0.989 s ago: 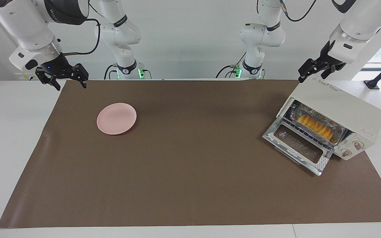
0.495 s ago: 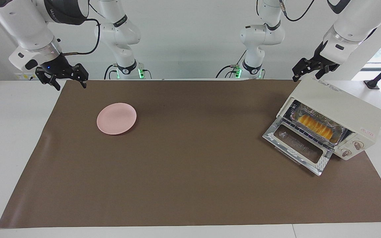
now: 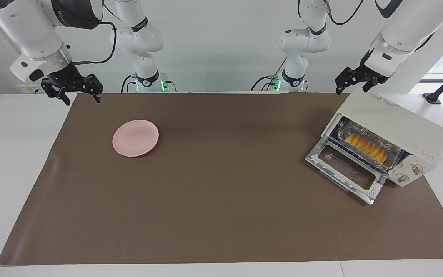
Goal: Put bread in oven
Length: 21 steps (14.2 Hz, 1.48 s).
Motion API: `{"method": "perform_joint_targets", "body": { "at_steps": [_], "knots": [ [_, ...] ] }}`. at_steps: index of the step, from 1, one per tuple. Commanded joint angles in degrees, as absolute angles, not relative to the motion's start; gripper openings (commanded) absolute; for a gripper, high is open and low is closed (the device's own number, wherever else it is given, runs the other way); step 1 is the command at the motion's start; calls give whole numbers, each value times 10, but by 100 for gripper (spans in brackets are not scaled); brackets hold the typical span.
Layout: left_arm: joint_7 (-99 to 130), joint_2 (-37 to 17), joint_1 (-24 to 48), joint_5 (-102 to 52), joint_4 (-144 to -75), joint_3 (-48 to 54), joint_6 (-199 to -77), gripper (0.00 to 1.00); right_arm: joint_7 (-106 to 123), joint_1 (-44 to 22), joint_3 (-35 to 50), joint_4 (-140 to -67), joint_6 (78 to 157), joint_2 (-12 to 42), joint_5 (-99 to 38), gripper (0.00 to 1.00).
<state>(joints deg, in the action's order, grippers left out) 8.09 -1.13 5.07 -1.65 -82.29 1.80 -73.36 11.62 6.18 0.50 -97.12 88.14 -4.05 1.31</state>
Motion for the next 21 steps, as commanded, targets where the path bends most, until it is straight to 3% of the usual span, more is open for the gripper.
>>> {"method": "perform_joint_targets", "body": {
  "at_steps": [1,5,12,21],
  "knots": [
    [76,21,62,-11,-867,19,-750,100,117,69,10,-973,879,-47,15,100],
    [70,21,62,-9,-876,20,-779,100,117,69,10,-973,879,-47,15,100],
    [14,54,59,-9,-959,19,-823,100,118,69,10,-973,879,-47,15,100],
    [25,55,53,-8,-955,16,-822,100,117,69,10,-973,879,-47,15,100]
  ]
}}
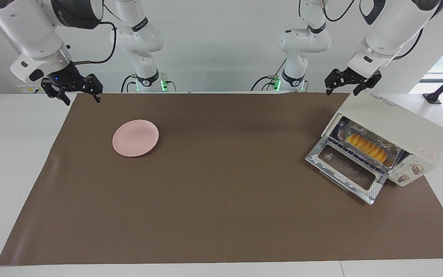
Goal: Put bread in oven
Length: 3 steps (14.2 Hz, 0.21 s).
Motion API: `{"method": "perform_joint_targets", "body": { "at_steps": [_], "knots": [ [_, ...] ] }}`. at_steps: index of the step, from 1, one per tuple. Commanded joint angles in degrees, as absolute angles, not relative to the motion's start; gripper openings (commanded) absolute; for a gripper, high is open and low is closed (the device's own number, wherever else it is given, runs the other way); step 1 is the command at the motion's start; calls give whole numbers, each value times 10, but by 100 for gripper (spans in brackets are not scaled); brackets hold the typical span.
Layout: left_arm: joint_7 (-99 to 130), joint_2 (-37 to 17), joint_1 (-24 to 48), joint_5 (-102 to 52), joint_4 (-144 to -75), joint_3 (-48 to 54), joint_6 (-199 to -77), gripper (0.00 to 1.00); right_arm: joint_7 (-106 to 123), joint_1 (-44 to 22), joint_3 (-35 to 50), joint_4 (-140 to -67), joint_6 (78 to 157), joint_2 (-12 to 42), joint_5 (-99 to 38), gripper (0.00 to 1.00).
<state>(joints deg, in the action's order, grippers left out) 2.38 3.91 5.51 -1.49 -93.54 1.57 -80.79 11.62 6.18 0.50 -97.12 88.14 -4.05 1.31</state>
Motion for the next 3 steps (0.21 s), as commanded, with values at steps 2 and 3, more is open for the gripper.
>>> {"method": "perform_joint_targets", "body": {
  "at_steps": [2,3],
  "knots": [
    [29,55,53,-8,-955,16,-823,100,117,69,10,-972,879,-47,15,100],
    [36,54,53,-8,-954,15,-824,100,117,69,10,-973,879,-47,15,100]
  ]
}}
